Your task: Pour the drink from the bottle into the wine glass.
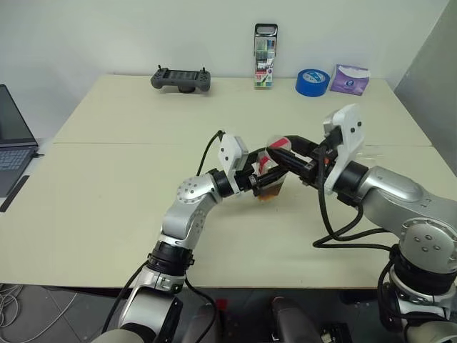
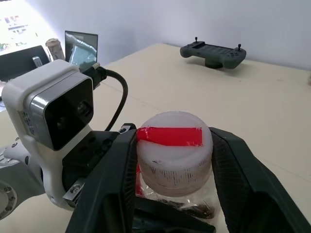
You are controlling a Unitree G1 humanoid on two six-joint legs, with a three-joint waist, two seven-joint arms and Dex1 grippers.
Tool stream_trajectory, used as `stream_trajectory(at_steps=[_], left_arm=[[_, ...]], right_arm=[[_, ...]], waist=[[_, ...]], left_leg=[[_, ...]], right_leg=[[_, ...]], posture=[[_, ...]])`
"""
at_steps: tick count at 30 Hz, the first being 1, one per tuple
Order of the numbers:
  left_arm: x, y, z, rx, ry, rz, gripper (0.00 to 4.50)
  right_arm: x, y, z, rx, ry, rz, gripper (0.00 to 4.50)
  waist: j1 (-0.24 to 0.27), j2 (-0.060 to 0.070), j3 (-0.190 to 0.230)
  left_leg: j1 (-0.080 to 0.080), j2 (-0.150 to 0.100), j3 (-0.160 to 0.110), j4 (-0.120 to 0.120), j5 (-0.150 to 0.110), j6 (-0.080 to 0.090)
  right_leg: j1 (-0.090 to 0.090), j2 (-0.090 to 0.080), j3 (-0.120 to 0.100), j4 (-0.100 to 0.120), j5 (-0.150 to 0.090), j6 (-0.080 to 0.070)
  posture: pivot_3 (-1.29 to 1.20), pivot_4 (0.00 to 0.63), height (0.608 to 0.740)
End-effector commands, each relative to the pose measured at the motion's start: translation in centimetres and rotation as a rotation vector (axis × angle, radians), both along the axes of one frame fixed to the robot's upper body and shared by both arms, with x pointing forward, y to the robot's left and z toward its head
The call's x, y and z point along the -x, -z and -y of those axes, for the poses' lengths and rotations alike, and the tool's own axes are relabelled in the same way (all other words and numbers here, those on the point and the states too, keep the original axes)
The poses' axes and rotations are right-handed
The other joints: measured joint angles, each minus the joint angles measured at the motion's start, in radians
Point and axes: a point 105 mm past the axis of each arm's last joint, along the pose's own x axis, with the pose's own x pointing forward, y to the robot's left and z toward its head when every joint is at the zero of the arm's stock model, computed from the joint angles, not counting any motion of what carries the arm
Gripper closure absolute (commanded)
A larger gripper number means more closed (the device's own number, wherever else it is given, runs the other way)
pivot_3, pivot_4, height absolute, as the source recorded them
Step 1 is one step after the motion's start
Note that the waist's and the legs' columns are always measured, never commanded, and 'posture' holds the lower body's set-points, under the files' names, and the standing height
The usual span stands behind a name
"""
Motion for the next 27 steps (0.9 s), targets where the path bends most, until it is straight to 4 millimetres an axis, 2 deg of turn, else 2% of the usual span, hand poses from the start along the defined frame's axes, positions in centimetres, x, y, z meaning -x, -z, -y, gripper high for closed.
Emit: stream_trajectory(at_steps=[1,4,10,16,19,24,26,27], left_arm=[[-0.3,1.4,-0.2,-0.024,-0.013,-0.053,2.35],[-0.3,1.4,0.0,-0.024,-0.006,-0.054,2.35],[-0.2,1.3,0.2,-0.023,0.002,-0.053,2.35],[-0.1,1.4,0.3,-0.021,0.007,-0.058,2.35],[-0.2,1.4,0.4,-0.022,0.008,-0.058,2.35],[-0.3,1.1,0.4,-0.013,0.002,-0.050,2.35],[-0.6,0.7,0.2,-0.001,-0.012,-0.035,2.35],[-0.8,0.4,0.0,0.010,-0.028,-0.022,2.35]], right_arm=[[3.4,-2.1,-1.3,0.035,-0.170,0.145,2.66],[3.7,-1.5,-1.4,0.095,-0.220,0.129,2.66],[2.0,-1.3,-0.3,0.172,-0.211,0.145,2.66],[2.5,-0.6,0.0,0.229,-0.324,0.127,2.72],[0.8,-1.6,0.6,0.169,-0.262,0.153,2.77],[0.5,-2.1,0.8,0.127,-0.223,0.171,2.78],[-0.4,-2.4,3.0,0.080,-0.063,0.179,2.78],[-1.3,-2.3,4.8,0.057,0.075,0.179,2.78]], waist=[[0.000,0.000,0.000],[-0.001,0.000,0.000],[-0.001,0.000,0.000],[-0.002,-0.001,0.000],[0.000,-0.001,0.000],[0.002,-0.001,0.000],[0.004,-0.001,0.000],[0.006,-0.001,0.000]], left_leg=[[0.000,0.000,0.000,0.000,0.000,0.000],[0.000,0.000,0.000,0.000,0.000,0.000],[0.000,0.000,0.000,0.000,0.000,0.000],[-0.001,0.000,0.001,0.000,0.000,0.000],[-0.001,0.000,0.000,0.000,0.000,0.000],[-0.001,0.000,0.000,0.000,0.000,0.000],[-0.001,0.000,-0.001,0.000,0.000,0.000],[-0.003,0.000,-0.002,0.000,0.000,0.000]], right_leg=[[0.000,0.000,0.000,-0.001,0.000,0.000],[0.000,0.000,0.000,-0.001,0.000,0.000],[0.000,0.000,0.000,-0.001,0.000,0.000],[0.000,0.000,0.000,-0.002,0.000,0.000],[0.000,0.001,0.000,-0.001,0.000,0.000],[0.000,0.000,0.000,-0.002,0.000,0.000],[0.000,0.000,0.000,-0.002,0.000,0.000],[0.000,-0.001,0.000,-0.002,0.000,0.000]], posture=[[0.00,0.150,0.740],[0.00,0.150,0.740],[0.00,0.150,0.740],[0.00,0.150,0.740],[0.00,0.150,0.740],[0.00,0.150,0.740],[0.00,0.150,0.740],[0.00,0.150,0.740]])
